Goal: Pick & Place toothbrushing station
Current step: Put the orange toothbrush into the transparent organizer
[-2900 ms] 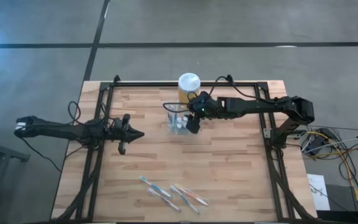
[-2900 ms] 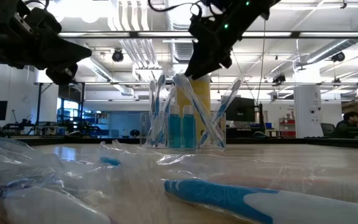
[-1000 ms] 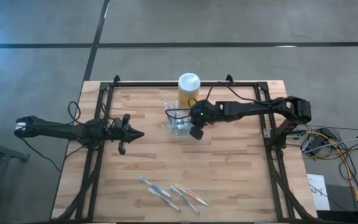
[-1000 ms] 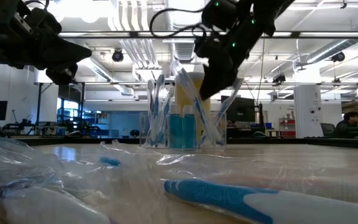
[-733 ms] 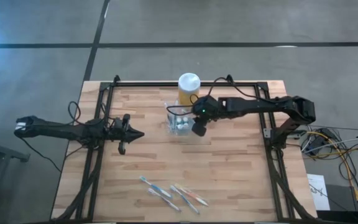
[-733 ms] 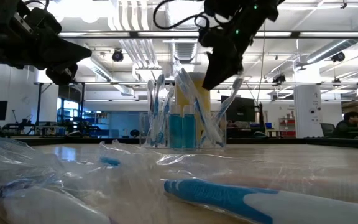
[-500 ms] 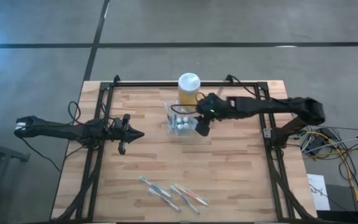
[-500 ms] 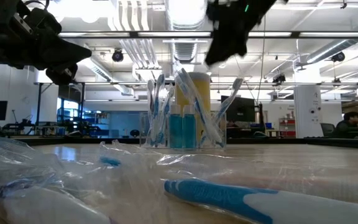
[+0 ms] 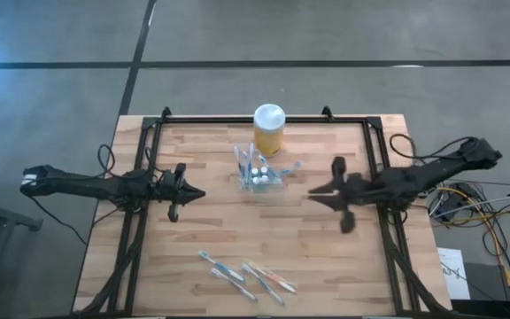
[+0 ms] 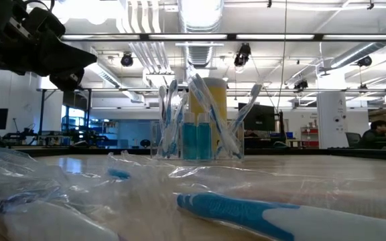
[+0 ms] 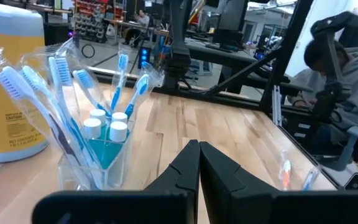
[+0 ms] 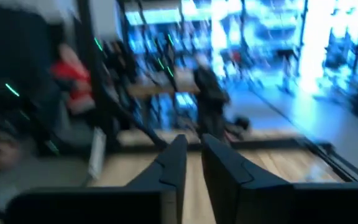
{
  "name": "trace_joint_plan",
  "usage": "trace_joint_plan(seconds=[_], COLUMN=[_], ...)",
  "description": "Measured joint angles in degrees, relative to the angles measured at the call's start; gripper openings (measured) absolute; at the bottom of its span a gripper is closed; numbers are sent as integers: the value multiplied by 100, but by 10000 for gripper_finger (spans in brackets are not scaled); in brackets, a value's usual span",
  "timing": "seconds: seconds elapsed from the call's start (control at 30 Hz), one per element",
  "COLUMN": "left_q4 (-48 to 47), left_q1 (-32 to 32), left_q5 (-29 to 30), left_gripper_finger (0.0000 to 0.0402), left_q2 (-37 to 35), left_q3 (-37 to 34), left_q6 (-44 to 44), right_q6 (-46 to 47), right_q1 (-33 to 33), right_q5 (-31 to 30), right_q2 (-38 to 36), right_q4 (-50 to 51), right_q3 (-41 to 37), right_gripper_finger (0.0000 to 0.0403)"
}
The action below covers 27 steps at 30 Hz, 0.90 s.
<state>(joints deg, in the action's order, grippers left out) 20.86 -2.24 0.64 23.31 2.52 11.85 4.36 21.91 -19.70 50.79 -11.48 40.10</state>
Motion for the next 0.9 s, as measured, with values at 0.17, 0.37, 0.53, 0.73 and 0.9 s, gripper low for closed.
trace_joint_plan(seconds=[0.17,0.37,0.53,0.73,0.9], left_q4=[5,9,-9,-521,-1519], left_q1=[2,2,2,2,0], left_q5=[2,59,50,35,33], left_gripper_finger=[14,14,14,13,4], left_q2=[2,1,2,0,2], left_q3=[0,1,101,471,875], left_q6=[5,1,137,160,180], right_q6=[-274,-511,-339,28,717], right_q1=[533,590,460,470,608], right_q5=[-99,-308,-263,379,648], right_q2=[-339,-371,-546,-575,-237], right_q4=[-1577,-1940,-2174,-2213,-1543], right_q3=[-1123,-1910,-2354,-2707,-2554], right_gripper_finger=[13,9,8,8,8])
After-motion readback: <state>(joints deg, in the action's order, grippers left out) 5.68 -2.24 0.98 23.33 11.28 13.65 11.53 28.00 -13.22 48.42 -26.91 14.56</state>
